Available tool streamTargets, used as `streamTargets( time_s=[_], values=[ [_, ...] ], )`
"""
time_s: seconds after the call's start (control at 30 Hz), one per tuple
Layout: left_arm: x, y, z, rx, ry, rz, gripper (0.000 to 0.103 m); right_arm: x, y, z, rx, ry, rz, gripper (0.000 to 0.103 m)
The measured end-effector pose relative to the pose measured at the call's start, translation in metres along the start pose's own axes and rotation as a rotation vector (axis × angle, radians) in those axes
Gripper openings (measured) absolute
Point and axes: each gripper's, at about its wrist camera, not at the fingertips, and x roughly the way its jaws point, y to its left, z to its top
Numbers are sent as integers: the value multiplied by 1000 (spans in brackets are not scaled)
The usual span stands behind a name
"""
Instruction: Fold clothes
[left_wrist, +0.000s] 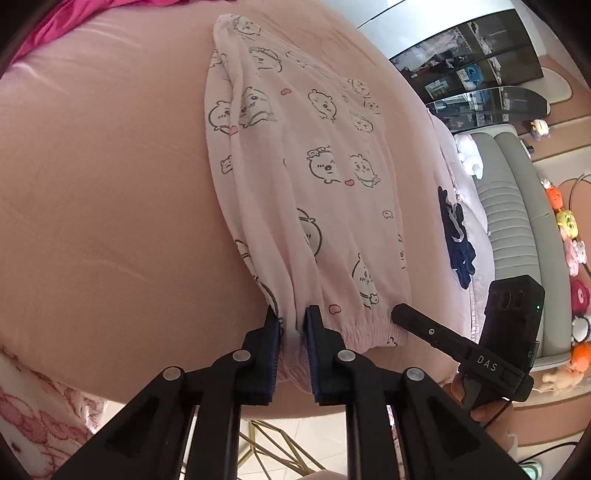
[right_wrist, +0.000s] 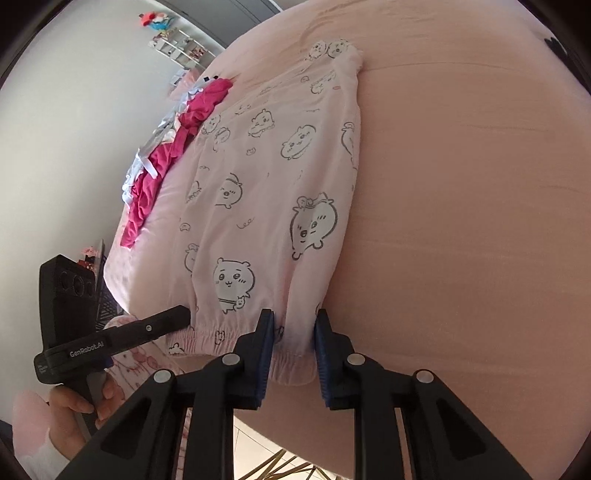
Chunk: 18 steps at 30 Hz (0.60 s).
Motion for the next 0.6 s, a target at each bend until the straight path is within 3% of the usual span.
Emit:
streamTargets(
  time_s=[0.07, 0.1, 0.17, 0.23, 0.33, 0.37, 0.43, 0.6],
  values=[
    [-1, 6, -2, -31, 3, 13, 15, -2, 3, 1, -15, -9, -2, 23],
    [0, 8, -3, -41, 7, 24, 23, 1, 3, 0, -24, 1, -32, 24],
    [6, 10, -5, -52, 14, 34, 29, 12, -7, -4, -14, 36, -50, 29],
    [9, 7, -4, -31, 12, 30, 37, 11, -18, -8, 54, 14, 13, 29],
    [8, 2, -1, 10, 28, 43, 35, 8, -19, -9, 81, 15, 54, 21],
    [6, -1, 0, 22, 32, 20, 34, 7, -13, -9, 42, 15, 30, 20],
    [3, -6, 0, 46, 42, -28, 25, 2, -5, -10, -8, 13, -2, 17],
    [-5, -27, -11, 187, 90, 5, 25, -10, -5, -21, -62, 16, -27, 16]
  ],
)
